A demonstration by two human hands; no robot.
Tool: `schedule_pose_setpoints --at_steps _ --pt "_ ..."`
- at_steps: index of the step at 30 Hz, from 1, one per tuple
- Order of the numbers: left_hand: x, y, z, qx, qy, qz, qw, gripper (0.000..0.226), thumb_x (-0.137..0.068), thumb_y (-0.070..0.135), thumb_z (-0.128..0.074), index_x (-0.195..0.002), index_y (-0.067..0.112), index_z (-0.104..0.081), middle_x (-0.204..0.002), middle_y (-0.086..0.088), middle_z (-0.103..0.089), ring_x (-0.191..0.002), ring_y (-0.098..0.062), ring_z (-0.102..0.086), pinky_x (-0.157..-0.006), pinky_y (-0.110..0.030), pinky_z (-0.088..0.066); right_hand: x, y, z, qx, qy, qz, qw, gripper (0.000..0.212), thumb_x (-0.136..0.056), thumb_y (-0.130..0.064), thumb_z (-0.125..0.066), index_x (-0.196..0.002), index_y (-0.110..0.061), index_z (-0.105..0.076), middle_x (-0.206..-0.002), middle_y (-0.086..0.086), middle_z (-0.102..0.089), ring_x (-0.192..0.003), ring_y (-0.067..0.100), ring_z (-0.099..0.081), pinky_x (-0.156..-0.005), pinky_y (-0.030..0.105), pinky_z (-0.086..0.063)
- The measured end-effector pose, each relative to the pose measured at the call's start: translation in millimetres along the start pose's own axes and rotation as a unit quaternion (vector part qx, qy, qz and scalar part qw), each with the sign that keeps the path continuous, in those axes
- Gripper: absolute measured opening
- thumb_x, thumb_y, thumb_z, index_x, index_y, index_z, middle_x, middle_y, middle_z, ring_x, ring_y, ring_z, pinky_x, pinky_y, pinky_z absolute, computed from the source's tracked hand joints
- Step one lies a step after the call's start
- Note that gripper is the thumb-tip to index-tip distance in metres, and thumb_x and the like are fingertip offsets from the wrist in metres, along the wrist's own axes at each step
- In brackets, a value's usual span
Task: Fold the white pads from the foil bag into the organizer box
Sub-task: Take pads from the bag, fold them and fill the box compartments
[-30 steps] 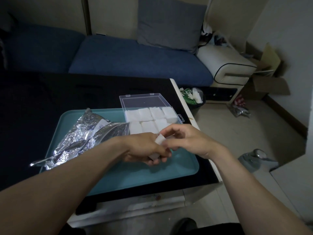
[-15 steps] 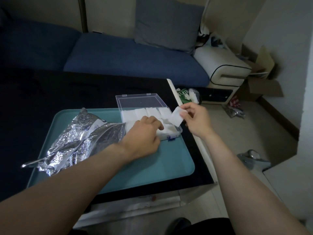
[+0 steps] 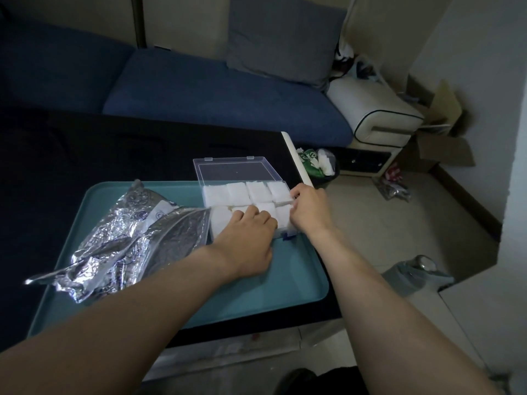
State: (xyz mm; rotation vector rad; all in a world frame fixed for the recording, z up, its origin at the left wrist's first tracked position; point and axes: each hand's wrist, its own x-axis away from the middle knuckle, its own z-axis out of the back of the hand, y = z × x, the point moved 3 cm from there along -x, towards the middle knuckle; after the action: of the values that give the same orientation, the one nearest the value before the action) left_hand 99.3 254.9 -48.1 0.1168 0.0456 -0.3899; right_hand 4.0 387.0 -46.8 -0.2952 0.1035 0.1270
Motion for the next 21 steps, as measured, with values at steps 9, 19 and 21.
schedule_pose_setpoints --at_steps 9,19,21 --pt "10 -7 15 0.042 0.067 -0.029 0.996 0.034 -0.091 0.028 -0.047 -0.120 0.015 -0.058 -0.122 -0.004 -0.057 -0.122 -0.024 -0.041 -0.104 -0.037 -0.033 -1 -2 -11 0.081 -0.042 -0.028 0.995 0.032 -0.084 -0.029 -0.056 -0.107 -0.023 -0.076 -0.124 0.011 -0.054 -0.113 0.034 -0.044 -0.100 0.039 -0.045" --pt "72 -77 90 0.090 0.224 0.122 0.963 0.041 -0.080 0.052 -0.052 -0.103 0.019 -0.061 -0.093 0.003 -0.052 -0.082 -0.020 -0.056 -0.075 -0.037 -0.051 33 -58 55 -0.206 0.130 0.093 0.965 0.037 -0.079 0.012 -0.052 -0.091 -0.015 -0.074 -0.100 0.002 -0.067 -0.087 0.010 -0.057 -0.080 0.016 -0.044" --pt "86 -102 83 0.048 0.102 0.177 0.978 0.059 -0.077 0.063 -0.060 -0.116 0.019 -0.057 -0.104 -0.003 -0.054 -0.094 -0.023 -0.056 -0.083 -0.037 -0.048 54 -88 47 -0.238 0.014 0.158 0.958 0.035 -0.080 0.010 -0.054 -0.092 -0.015 -0.075 -0.092 -0.004 -0.070 -0.080 0.003 -0.061 -0.077 0.013 -0.048"
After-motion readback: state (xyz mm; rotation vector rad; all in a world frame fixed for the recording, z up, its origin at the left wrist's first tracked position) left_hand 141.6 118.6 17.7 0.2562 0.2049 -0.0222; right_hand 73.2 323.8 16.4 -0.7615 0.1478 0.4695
